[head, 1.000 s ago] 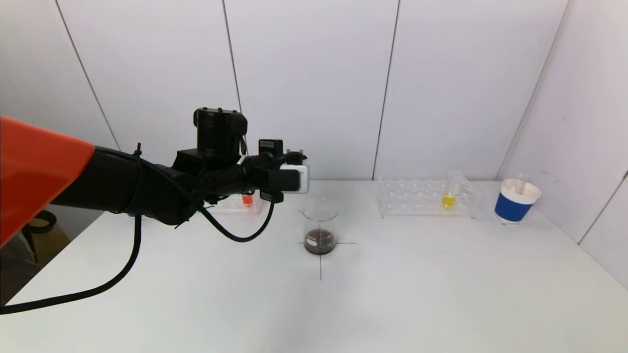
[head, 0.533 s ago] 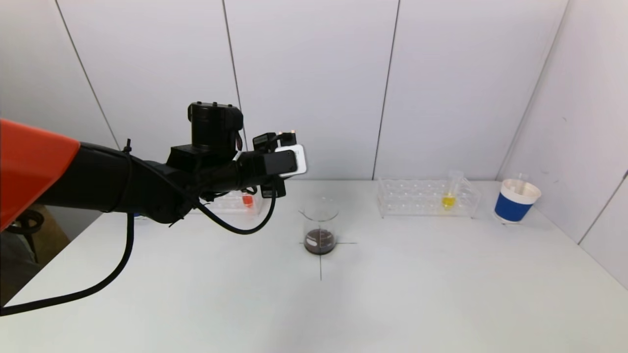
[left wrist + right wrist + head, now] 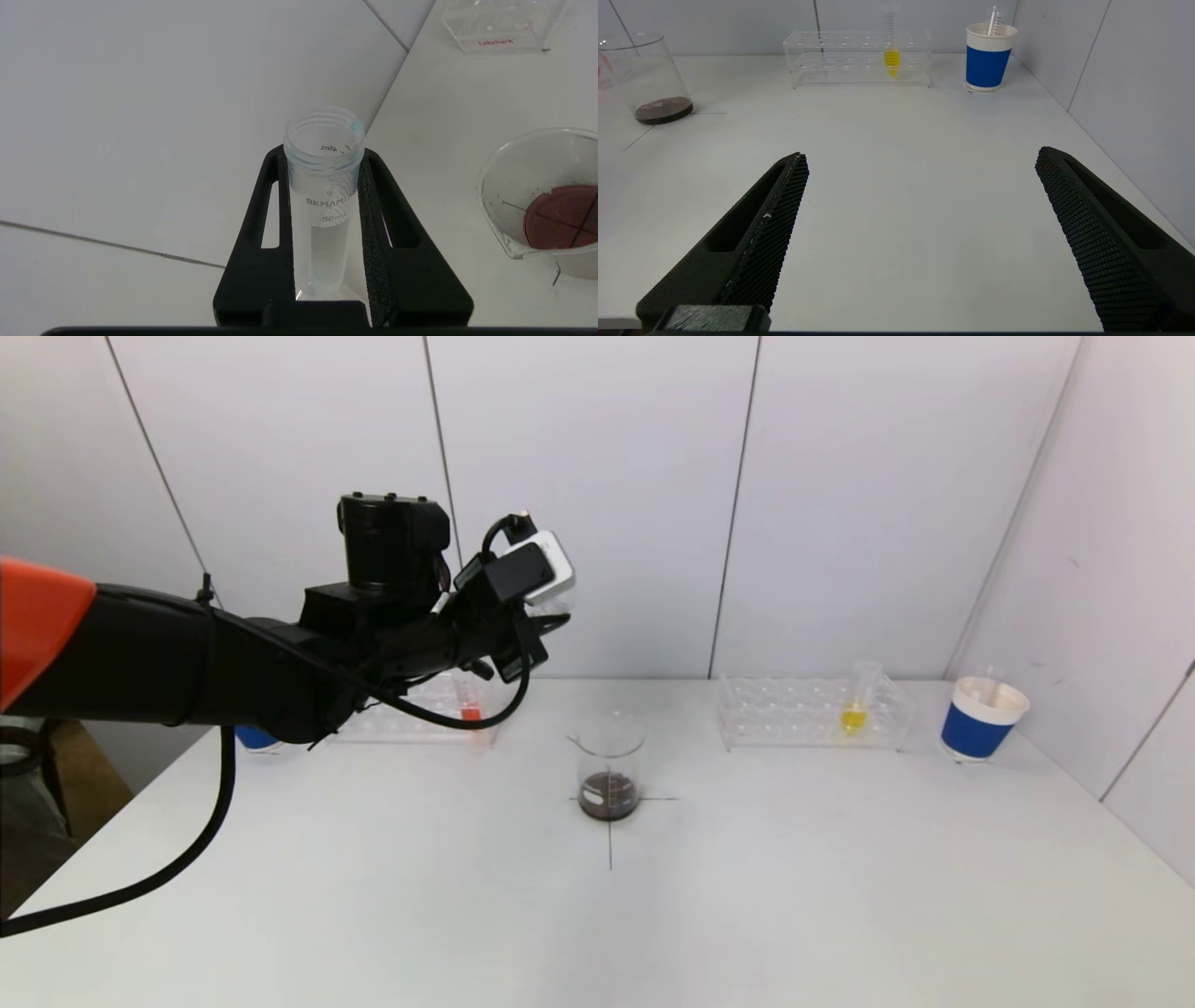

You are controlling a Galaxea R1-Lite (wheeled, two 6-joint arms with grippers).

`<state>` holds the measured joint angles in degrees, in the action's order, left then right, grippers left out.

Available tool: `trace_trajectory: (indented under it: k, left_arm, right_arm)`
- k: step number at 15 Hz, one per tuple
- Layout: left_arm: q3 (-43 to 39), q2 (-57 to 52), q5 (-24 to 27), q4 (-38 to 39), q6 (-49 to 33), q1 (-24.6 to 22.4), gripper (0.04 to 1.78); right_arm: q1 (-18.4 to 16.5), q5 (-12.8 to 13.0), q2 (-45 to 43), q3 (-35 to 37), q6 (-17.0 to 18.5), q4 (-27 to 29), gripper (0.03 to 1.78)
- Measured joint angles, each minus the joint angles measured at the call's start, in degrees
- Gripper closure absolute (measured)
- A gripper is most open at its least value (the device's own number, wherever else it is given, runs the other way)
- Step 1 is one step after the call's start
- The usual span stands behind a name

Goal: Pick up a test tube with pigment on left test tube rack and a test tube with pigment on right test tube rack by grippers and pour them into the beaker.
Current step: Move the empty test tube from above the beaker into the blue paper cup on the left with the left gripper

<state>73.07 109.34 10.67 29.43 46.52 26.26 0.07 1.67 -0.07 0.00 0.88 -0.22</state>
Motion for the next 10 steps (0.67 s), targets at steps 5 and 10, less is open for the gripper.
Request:
trace_trajectory:
  k: [5, 10]
  left_arm:
    - [2.8, -1.3, -6.3, -0.2, -15.3, 0.0, 1.39]
    - [4.6, -2.9, -11.1, -0.8, -22.8, -1.8, 1.39]
  right_arm:
    - [0.0, 0.0, 0.0, 0.0, 0.0, 0.0, 0.04]
    - [0.0, 0.0, 0.0, 0.0, 0.0, 0.0, 0.04]
